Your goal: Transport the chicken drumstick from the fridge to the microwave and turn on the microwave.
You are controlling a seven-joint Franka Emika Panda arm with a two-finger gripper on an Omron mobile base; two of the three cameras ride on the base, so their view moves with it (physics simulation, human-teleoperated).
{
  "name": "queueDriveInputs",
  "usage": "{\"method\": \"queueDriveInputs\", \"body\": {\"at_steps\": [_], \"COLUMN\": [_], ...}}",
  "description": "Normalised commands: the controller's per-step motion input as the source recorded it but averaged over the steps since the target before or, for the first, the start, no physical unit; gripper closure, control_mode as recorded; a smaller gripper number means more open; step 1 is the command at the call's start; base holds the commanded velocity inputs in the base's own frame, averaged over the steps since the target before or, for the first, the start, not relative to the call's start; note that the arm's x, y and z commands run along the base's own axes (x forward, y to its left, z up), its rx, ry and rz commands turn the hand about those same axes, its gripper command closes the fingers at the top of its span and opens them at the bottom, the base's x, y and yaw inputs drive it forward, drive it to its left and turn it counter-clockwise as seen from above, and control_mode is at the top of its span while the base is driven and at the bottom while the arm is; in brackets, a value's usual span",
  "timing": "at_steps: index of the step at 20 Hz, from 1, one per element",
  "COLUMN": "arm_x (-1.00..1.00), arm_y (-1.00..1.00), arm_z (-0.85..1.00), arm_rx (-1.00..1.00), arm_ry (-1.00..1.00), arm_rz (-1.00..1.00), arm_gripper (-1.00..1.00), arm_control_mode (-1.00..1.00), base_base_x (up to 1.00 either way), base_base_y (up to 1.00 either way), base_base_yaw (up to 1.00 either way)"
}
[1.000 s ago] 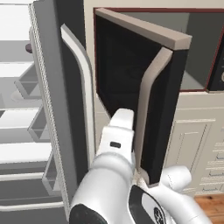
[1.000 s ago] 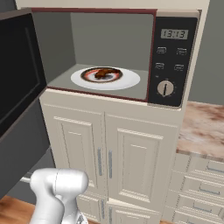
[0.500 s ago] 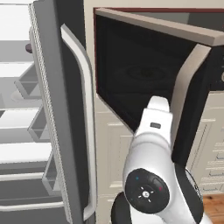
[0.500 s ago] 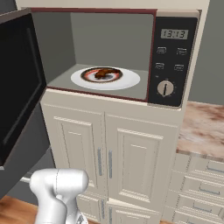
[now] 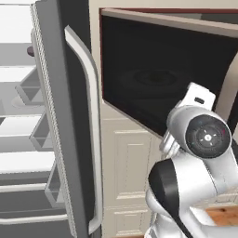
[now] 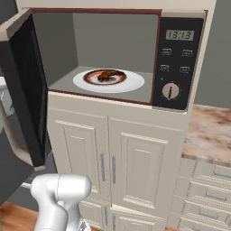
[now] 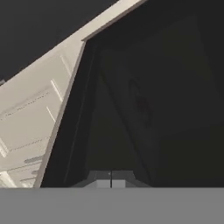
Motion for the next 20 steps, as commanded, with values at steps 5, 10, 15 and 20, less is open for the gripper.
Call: {"method": "queueDriveInputs", "body": {"at_steps": [5, 10, 15, 20], "arm_x": [0.72, 0.73, 0.62, 0.57], "arm_y": [-0.55, -0.46, -0.13, -0.02], "arm_z": [0.25, 0.11, 0.00, 0.00], "arm_rx": [0.30, 0.13, 0.01, 0.00], "arm_ry": [0.00, -0.03, -0.11, -0.17], "arm_rz": [0.05, 0.12, 0.01, -0.03], "arm_gripper": [1.00, 1.00, 1.00, 1.00], "arm_control_mode": [-1.00, -1.00, -1.00, -1.00], "base_base_x": [0.00, 0.00, 0.00, 0.00], "base_base_y": [0.00, 0.00, 0.00, 0.00], "base_base_yaw": [0.00, 0.00, 0.00, 0.00]}}
